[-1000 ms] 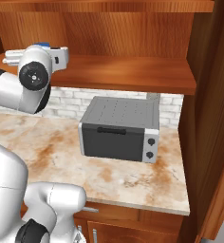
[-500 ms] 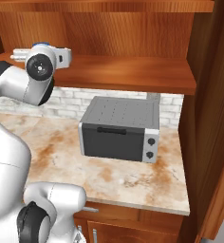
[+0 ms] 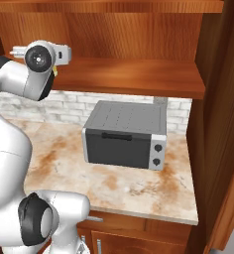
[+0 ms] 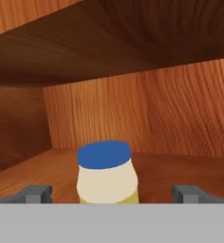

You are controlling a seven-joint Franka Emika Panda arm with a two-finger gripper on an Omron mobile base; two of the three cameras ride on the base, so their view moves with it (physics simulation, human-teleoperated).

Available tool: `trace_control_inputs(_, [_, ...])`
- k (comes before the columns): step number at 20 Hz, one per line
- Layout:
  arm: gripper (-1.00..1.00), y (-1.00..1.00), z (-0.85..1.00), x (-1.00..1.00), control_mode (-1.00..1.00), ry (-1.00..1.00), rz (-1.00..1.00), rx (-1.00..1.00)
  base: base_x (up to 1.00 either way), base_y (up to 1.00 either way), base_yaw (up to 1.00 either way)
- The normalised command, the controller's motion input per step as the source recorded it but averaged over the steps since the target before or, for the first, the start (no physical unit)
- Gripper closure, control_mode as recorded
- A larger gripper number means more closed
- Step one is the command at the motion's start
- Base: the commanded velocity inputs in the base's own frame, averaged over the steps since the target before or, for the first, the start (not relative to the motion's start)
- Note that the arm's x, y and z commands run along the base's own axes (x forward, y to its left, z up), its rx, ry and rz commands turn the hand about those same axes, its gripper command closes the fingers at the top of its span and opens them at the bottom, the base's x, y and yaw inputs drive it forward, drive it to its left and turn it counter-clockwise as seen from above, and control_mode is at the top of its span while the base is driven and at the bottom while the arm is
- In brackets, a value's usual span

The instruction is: Collect the paprika, mayonnaise, and shaker from the cabinet and place them next to the stove.

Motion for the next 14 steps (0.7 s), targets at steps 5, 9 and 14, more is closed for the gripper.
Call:
trace_control_inputs(5, [-1.00,0.19,0.00,0.25,-1.00,0.00,0.00,0.00,0.00,0.00,0.00])
trace_control_inputs(9, [-1.00,0.10,0.00,0.27,-1.00,0.00,0.00,0.00,0.00,0.00,0.00])
trace_control_inputs(14, [-1.00,0.09,-0.04,0.25,-1.00,0.00,0.00,-0.01,0.00,0.00,0.00])
